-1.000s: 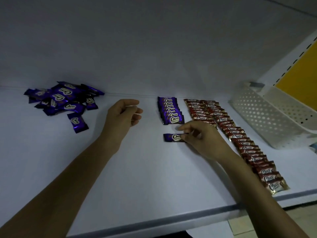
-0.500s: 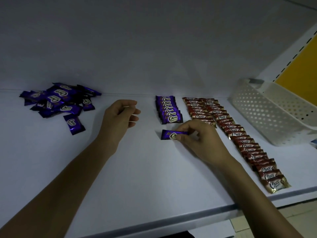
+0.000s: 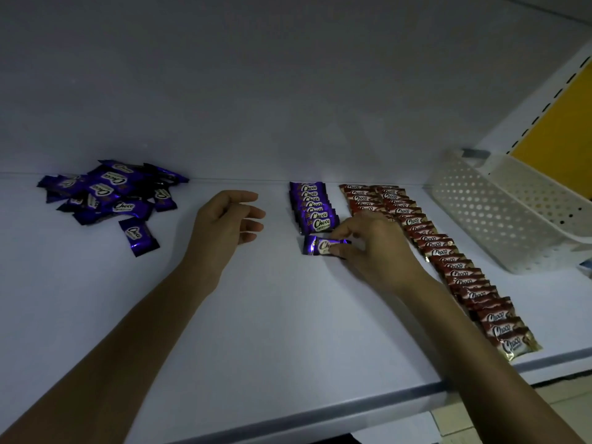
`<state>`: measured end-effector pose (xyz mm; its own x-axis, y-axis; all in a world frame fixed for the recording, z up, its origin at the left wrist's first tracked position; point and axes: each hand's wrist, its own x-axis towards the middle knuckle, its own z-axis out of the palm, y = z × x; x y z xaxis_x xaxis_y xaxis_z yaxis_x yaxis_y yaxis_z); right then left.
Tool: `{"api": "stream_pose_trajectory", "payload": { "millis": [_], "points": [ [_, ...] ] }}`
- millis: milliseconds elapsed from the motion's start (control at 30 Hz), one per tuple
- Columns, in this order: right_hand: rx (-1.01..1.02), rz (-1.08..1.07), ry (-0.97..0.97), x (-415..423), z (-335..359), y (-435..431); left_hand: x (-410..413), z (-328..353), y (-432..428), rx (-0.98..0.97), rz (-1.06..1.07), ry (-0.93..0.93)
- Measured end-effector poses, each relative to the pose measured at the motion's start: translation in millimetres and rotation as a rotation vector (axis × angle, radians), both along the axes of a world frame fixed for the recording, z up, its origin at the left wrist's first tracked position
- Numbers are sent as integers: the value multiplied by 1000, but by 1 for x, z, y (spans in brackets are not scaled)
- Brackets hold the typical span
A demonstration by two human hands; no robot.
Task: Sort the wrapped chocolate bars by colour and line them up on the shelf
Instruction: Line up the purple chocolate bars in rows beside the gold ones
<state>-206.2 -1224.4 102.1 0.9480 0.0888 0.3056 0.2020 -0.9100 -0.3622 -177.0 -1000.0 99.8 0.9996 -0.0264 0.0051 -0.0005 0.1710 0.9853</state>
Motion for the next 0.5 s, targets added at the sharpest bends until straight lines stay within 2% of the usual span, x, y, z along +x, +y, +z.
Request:
{"api": "stream_pose_trajectory", "payload": {
  "millis": [100, 233, 333, 400, 467, 500],
  "points": [
    [-116, -46, -88, 12, 2, 2, 0, 0, 0, 8, 3, -7],
    [-173, -69, -92, 21, 4, 4, -1, 5, -1, -67, -13, 18],
    [-127, -49, -140, 19, 3, 6, -4, 12, -3, -355, -94, 126],
    [42, 33, -218, 11, 6, 13, -7, 16, -4, -609, -194, 226],
    [168, 136, -299, 1, 10, 26, -10, 20, -6, -720, -284, 294],
    [165, 181, -339, -3, 12, 33, -11, 21, -6, -738, -315, 314]
  ]
}}
